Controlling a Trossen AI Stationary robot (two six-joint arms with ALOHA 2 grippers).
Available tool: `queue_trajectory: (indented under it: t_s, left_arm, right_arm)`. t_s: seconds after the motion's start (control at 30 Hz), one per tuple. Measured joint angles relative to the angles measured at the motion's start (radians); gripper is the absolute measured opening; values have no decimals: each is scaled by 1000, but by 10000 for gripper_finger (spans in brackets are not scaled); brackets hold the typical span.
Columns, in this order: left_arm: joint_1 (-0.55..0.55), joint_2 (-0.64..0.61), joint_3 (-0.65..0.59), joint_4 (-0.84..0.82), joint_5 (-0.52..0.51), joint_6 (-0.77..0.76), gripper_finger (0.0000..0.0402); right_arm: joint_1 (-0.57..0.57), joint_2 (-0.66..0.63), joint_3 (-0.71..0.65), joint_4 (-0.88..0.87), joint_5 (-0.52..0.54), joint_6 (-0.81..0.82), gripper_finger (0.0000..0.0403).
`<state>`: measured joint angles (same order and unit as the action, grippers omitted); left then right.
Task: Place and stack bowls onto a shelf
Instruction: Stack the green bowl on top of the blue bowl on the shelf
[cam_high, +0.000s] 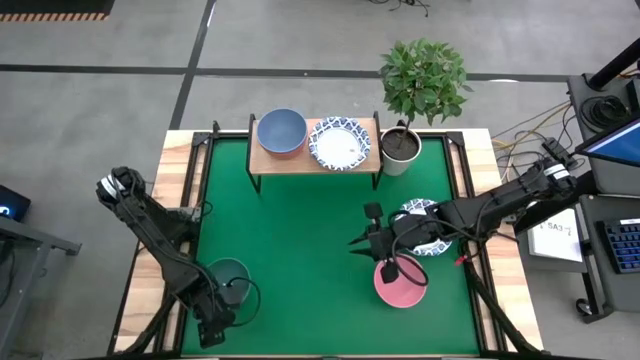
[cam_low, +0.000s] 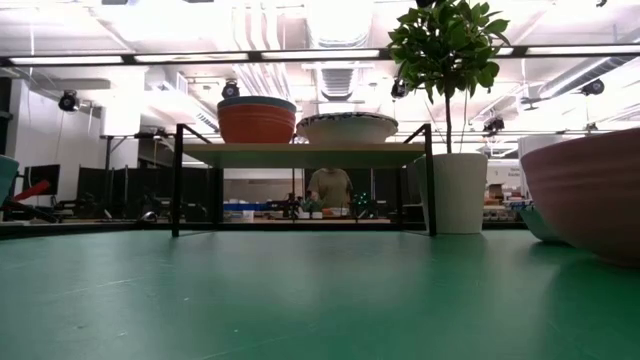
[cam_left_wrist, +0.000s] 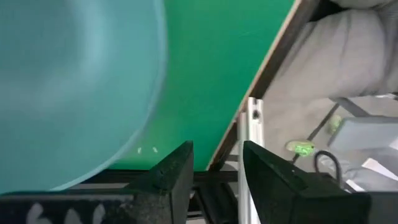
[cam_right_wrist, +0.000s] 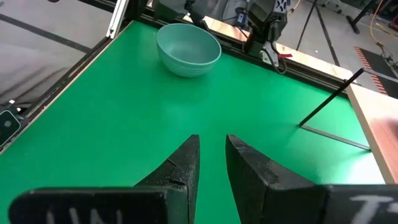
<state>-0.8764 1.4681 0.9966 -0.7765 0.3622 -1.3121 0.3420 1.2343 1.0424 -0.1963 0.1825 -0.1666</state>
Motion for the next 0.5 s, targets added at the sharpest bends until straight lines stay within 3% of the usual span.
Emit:
queue_trajectory:
  t_s: [0.17, 0.37, 0.5]
  left_arm:
    - [0, -30, 0, 9, -18, 18, 123]
    - [-4, -37, 0, -12, -170, 114, 123]
    - [-4, -29, 0, -107, -195, 153, 123]
  right_arm:
    - [0, 0, 0, 0, 0, 9, 68]
    - [0, 0, -1, 0, 0, -1, 68]
    - [0, 0, -1, 0, 0, -1, 68]
